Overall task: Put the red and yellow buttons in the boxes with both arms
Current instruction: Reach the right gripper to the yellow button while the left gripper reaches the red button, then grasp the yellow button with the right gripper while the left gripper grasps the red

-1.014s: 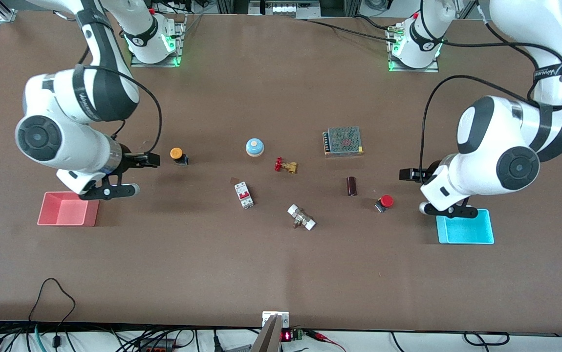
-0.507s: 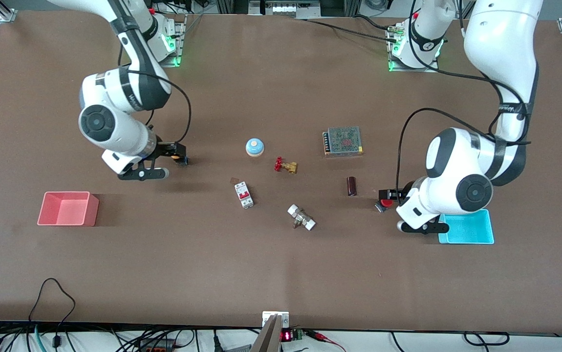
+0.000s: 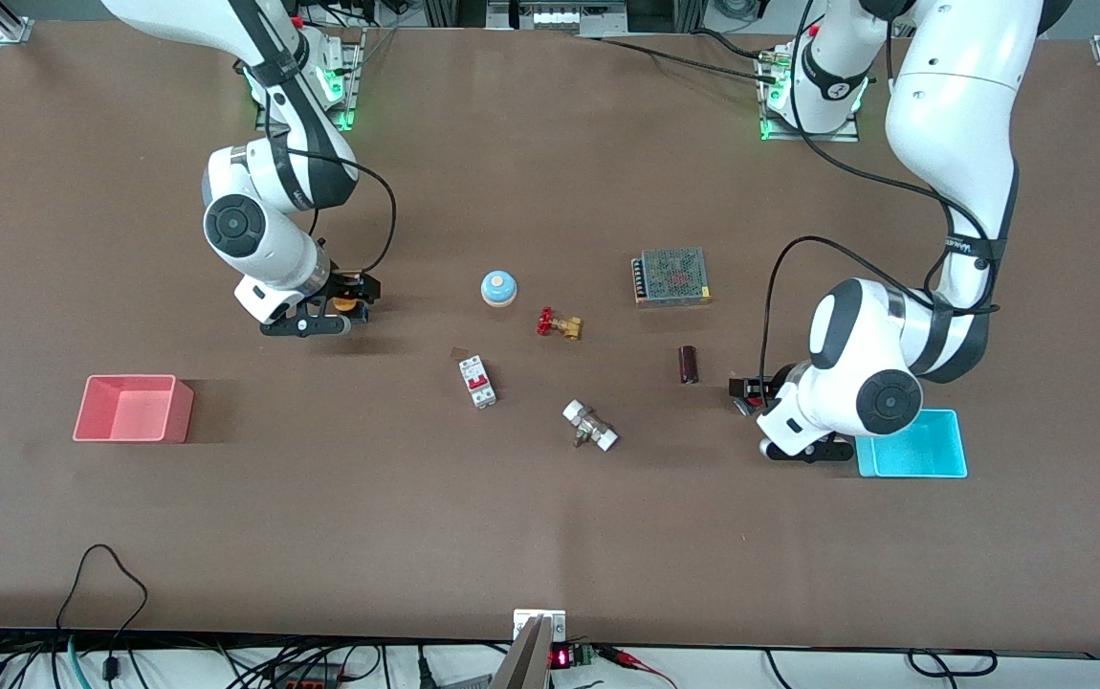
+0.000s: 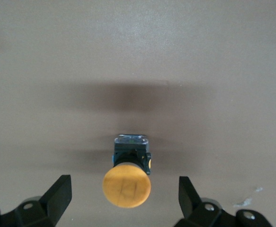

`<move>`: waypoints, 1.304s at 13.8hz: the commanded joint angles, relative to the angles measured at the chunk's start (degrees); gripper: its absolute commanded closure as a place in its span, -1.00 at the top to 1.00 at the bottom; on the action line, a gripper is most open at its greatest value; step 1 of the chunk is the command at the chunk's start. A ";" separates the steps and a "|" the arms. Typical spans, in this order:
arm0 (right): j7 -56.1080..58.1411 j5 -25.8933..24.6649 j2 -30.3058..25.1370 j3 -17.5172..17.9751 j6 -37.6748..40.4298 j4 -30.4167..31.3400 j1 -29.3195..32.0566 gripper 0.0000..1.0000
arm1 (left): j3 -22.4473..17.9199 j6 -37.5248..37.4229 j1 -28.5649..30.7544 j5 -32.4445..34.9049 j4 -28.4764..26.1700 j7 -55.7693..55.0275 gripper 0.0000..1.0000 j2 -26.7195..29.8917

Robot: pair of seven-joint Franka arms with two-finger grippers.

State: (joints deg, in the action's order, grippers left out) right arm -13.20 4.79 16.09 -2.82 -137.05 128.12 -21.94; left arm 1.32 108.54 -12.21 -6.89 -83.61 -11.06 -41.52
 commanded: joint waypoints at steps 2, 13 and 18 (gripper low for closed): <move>0.98 0.66 2.27 0.18 -2.95 0.47 -0.29 1.00 | -0.44 1.06 -0.71 -1.11 1.61 -0.81 0.86 -1.28; 7.23 0.57 3.86 0.10 -0.32 0.12 0.15 0.10 | -0.44 2.03 -0.71 -1.11 1.61 -0.72 -0.11 -1.63; 6.35 1.62 3.77 0.10 -0.50 -0.41 1.11 0.09 | -1.14 -0.51 0.34 -1.02 1.96 -0.28 -0.58 1.61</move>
State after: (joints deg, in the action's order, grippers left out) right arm -6.72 4.90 20.48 -3.03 -137.98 128.04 -21.51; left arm 0.86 110.55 -12.33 -6.90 -82.34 -11.72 -42.18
